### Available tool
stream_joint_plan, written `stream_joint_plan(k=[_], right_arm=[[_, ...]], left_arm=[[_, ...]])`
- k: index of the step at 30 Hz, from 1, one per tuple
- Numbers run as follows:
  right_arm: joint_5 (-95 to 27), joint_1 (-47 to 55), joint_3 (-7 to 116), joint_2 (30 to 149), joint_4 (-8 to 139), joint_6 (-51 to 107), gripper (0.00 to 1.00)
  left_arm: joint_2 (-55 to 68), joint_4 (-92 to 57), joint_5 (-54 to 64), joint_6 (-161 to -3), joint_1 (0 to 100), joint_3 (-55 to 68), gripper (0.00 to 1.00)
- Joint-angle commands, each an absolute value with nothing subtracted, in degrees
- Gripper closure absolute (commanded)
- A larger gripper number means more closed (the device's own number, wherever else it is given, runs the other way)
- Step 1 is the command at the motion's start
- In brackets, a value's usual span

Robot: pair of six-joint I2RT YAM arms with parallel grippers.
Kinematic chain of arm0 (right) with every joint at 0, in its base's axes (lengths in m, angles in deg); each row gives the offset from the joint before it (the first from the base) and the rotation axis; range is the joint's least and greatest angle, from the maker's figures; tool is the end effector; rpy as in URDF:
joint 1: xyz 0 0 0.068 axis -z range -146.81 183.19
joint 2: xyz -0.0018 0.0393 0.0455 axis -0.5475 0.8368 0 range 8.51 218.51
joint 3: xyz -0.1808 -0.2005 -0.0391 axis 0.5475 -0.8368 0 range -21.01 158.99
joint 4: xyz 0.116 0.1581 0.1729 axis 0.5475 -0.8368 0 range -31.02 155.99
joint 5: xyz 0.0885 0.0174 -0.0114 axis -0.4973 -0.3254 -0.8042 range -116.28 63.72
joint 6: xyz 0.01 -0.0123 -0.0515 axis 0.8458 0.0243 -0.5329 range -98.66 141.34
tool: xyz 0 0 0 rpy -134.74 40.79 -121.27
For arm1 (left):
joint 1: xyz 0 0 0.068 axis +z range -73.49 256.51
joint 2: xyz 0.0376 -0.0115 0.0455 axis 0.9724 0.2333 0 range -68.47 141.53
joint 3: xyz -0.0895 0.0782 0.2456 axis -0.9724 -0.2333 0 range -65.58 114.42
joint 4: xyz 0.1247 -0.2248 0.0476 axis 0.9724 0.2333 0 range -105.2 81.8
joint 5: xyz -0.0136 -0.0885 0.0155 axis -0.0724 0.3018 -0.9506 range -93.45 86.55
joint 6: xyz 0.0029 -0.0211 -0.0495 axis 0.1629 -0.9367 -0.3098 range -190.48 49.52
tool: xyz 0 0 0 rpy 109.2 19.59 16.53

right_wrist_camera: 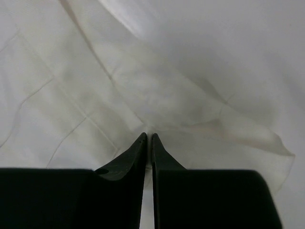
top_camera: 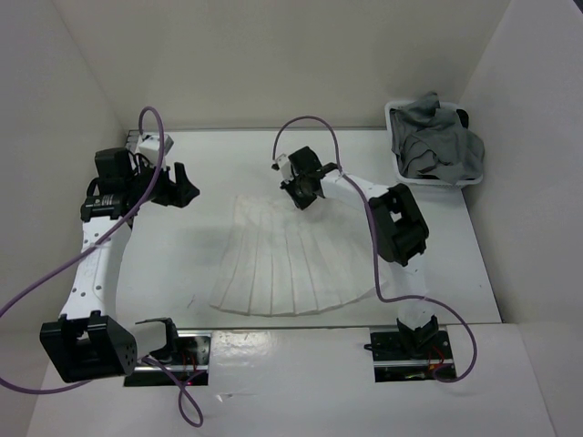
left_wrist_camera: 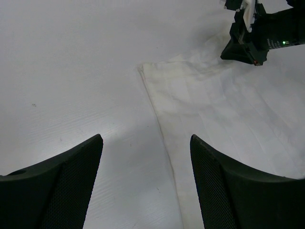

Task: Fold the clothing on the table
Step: Flatten the skirt out

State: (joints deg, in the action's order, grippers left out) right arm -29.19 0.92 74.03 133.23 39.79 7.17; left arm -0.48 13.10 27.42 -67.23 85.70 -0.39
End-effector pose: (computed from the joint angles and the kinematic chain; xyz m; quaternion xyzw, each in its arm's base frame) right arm 0.4001 0.2548 0.1706 -0.3837 0.8753 0.0701 0.2858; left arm 0.2577 0.0233 0.3523 0.0871 0.8450 -0.1790 0.4963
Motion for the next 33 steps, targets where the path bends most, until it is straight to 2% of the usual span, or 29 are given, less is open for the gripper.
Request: stream_joint_plan(k=[1,4,8,11,12,15,19,26,33], right_arm=[[-36.2,0.6,69.8,123.1,44.2,8.2,0.89],[-38.6,1.8,64.1,116.5,52.3,11.0,0.89],[-30.0,3.3,63.2,116.8,54.4,12.3,0.89],[-21.3,3.3,64.8,119.9,53.3,13.6,0.65],[-20.1,3.3,65.8,122.1,51.0,14.4,0.48],[-15.7,2.8,69.0,125.5,47.5,14.9,0.32],[-14.1,0.8,72.2,127.3,43.8,14.4,0.31],[-27.5,-4.4,72.9,123.4,42.2,13.0,0.30],[-21.2,-5.1,70.5,122.2,42.7,10.6,0.30]], left_arm=[[-2.7,10.9,29.1,-66.0,85.9,-1.8,0.19],[-3.3,10.9,29.1,-66.0,85.9,-1.8,0.19],[-4.4,10.4,29.6,-66.0,85.9,-2.3,0.19],[-4.4,10.4,29.6,-66.0,85.9,-2.3,0.19],[-4.4,10.4,30.1,-66.0,85.9,-2.3,0.19],[-4.4,10.4,30.1,-66.0,85.9,-2.3,0.19],[-4.4,10.4,30.1,-66.0,85.9,-2.3,0.19],[-4.4,10.4,30.1,-66.0,85.9,-2.3,0.19],[-4.4,10.4,30.7,-66.0,85.9,-2.8,0.19]])
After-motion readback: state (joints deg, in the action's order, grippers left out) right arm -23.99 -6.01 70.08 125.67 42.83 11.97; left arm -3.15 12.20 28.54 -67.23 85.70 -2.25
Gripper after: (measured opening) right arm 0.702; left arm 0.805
